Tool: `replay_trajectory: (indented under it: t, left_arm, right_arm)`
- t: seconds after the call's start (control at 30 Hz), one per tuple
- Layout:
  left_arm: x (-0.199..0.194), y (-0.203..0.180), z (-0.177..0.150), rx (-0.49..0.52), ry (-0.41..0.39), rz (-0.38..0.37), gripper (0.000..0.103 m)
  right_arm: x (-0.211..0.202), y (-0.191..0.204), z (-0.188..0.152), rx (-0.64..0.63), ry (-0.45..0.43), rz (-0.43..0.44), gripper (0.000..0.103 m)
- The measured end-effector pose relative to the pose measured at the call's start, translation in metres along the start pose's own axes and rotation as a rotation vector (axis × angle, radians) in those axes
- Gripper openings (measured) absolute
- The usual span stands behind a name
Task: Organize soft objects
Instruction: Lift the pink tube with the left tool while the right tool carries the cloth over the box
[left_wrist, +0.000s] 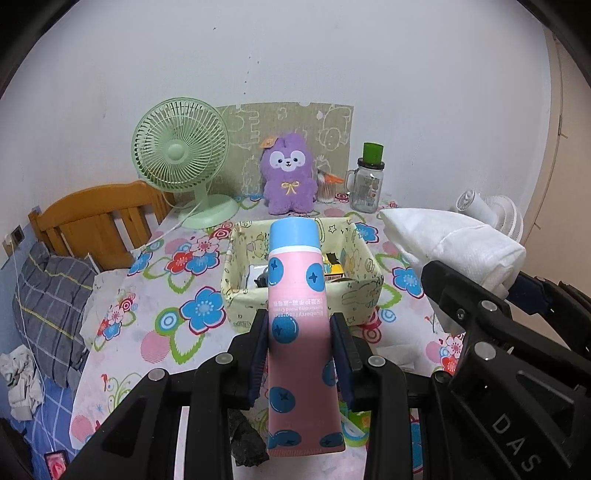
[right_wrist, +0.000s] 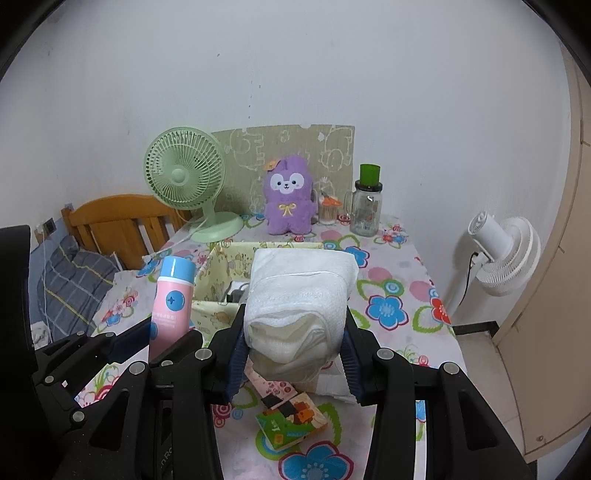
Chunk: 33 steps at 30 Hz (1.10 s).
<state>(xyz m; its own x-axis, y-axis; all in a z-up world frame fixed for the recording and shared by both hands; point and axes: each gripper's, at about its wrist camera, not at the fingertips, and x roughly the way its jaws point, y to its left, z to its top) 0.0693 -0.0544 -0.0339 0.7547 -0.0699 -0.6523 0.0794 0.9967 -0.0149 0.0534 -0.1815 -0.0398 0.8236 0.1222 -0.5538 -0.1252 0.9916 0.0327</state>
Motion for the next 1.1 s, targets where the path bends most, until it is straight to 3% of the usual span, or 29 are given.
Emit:
replay_trajectory:
  t: [0.57,1.1]
  left_arm:
    - [0.023,0.004,0.029,0.010,-0.001,0.006,0.033]
    - [0.078,0.004,0.065,0.021,0.020,-0.006,0.033]
  right_arm:
    - [0.030,-0.002,0.029,-0.008,-0.006,0.010,0.048]
    - [0.086,-0.013,0.057,0.019,0.013,0.005,0.048]
